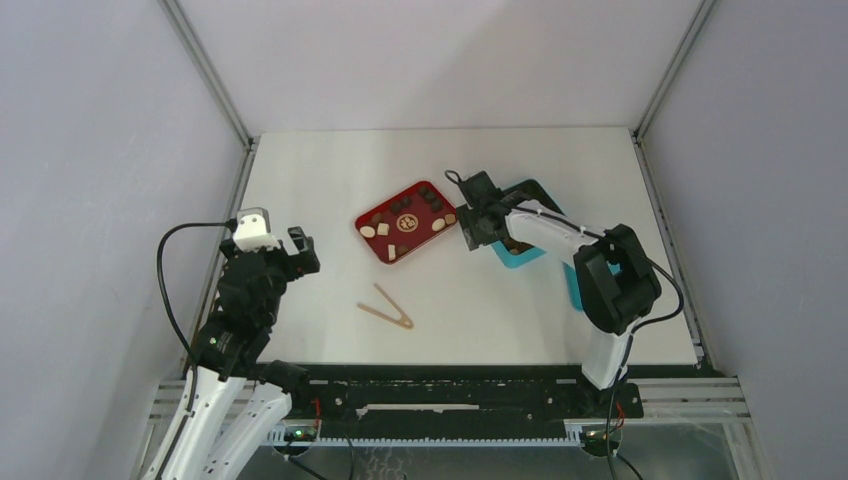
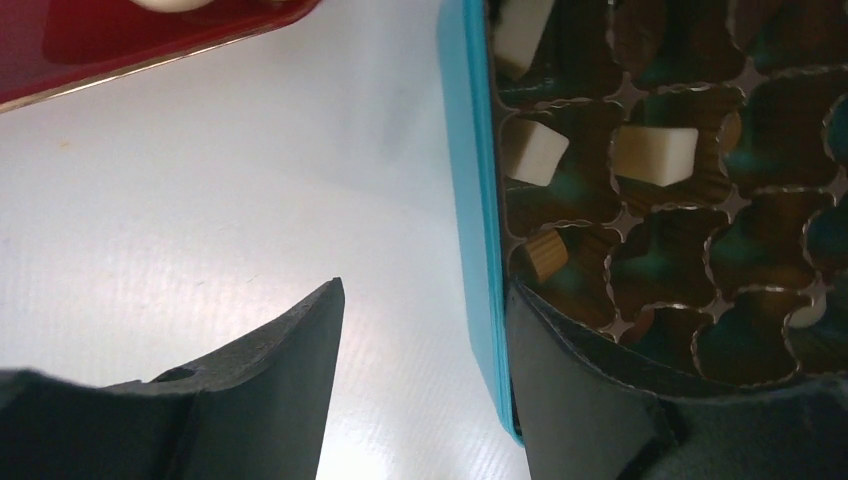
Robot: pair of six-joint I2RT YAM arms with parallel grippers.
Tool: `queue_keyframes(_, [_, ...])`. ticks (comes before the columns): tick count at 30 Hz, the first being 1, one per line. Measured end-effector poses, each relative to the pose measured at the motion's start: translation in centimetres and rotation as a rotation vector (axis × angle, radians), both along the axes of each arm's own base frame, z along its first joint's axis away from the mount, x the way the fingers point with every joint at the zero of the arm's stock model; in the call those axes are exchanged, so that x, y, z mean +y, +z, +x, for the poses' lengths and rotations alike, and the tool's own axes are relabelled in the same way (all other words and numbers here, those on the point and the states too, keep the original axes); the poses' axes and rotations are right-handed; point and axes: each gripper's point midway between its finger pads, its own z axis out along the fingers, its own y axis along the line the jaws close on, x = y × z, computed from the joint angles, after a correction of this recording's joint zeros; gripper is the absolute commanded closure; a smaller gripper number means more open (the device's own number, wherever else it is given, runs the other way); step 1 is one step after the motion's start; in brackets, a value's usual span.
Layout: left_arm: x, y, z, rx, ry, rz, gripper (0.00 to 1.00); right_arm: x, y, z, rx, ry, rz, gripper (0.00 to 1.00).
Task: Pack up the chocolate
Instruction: Move the packing box to the center of the board.
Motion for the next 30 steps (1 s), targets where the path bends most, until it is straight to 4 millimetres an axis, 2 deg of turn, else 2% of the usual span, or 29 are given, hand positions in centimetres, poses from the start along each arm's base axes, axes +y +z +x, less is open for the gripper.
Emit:
queue_keyframes(6, [0.0,0.0,0.0,0.0,-0.001,0.0,0.0,3.5,-0.1,-2.4,0.016,0.095,0.003,0.33])
queue_keyframes(12, [-0.1,0.0,0.0,0.0,-0.003,-0.001,0.0,8.0,0.0,-6.6,0.046,0.225,0.027,0.33])
queue_keyframes(16, [-0.1,0.0,0.0,0.0,-0.004,-0.001,0.0,9.8,0.2,-9.1,0.078,0.288,0.044,0.33])
queue_keyframes(18, [-0.1,0.0,0.0,0.0,-0.003,-0.001,0.0,10.1,0.5,-10.0,0.087,0.304,0.049,0.33])
queue_keyframes(21, [-0.1,0.0,0.0,-0.001,-0.003,-0.001,0.0,9.7,2.0,-10.3,0.074,0.301,0.06,0.32])
queue_keyframes(24, [-0.4,0.1,0.0,-0.005,-0.021,-0.008,0.0,8.3,4.9,-9.3,0.017,0.261,0.093,0.32])
queue_keyframes(27, [-0.8,0.6,-0.1,-0.026,-0.038,-0.029,0.0,5.2,7.9,-7.4,-0.06,0.168,0.133,0.32])
queue_keyframes(30, [-1.2,1.3,0.0,-0.058,-0.044,-0.076,0.0,0.8,9.1,-5.8,-0.104,0.035,0.139,0.32])
